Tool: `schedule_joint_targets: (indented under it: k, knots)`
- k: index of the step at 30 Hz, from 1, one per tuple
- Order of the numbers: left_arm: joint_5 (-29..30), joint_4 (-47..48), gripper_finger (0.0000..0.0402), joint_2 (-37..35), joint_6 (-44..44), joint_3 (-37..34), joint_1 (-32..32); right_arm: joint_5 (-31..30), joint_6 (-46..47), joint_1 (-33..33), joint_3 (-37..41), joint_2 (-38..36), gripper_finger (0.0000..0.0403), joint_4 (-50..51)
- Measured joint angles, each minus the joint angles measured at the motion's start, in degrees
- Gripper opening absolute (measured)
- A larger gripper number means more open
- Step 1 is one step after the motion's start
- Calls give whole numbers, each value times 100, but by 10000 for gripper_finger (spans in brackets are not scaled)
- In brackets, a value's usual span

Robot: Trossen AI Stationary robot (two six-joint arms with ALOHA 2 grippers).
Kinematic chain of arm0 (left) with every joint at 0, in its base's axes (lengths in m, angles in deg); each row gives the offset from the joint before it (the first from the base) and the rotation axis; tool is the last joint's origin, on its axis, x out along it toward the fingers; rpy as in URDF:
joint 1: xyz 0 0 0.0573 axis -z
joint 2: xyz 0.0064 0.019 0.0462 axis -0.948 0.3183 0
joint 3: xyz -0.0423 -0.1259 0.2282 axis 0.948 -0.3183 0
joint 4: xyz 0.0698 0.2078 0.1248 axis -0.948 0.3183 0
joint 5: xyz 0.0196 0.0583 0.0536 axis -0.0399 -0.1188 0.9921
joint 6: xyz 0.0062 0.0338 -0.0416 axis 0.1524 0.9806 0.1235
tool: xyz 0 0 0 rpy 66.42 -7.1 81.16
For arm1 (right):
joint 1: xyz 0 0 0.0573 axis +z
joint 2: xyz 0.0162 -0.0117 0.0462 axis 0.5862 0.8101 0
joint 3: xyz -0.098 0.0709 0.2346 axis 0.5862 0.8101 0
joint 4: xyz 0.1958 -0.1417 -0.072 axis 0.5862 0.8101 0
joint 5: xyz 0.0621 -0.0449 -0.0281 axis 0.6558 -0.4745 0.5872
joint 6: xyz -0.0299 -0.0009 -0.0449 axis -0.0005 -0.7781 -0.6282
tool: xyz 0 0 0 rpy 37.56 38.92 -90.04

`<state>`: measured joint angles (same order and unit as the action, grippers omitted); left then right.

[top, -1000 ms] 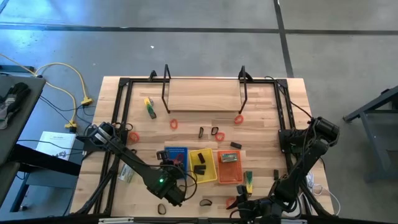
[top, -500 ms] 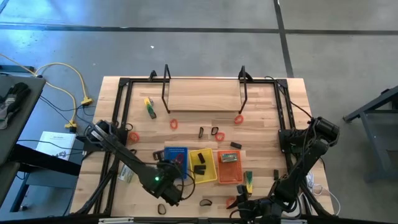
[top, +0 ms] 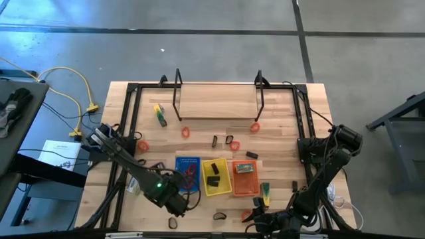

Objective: Pick & Place Office Desk Supplies
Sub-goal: Put the crayon box into the orange basket

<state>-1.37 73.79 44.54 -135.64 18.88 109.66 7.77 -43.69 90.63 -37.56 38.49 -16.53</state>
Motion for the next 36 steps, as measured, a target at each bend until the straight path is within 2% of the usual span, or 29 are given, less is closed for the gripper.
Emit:
schedule_joint_targets:
  k: [4, 9, 13, 19, 23, 30, 36]
  knots:
    - [109, 3, 137, 0, -9, 0, 78, -5, 1, 0, 0, 0, 199, -2]
    - [93, 185, 203, 0, -94, 0, 159, -5, -13, 0, 2, 0, 199, 4]
    - [-249, 824, 236, 0, -828, -11, 166, -5, -35, 1, 2, 0, 199, 4]
    - [-791, 773, 241, -163, -953, -17, 286, -5, -13, 2, 2, 0, 199, 3]
    - [-798, 767, 241, -421, -1153, -17, 448, 2, 1, 0, 2, 0, 199, 4]
    - [-354, 761, 241, -889, -2621, -20, 912, 89, 3, 0, 2, 13, 199, -9]
    - [-349, 751, 241, -926, -3534, -26, 1400, 170, -51, 0, 4, 28, 199, 2]
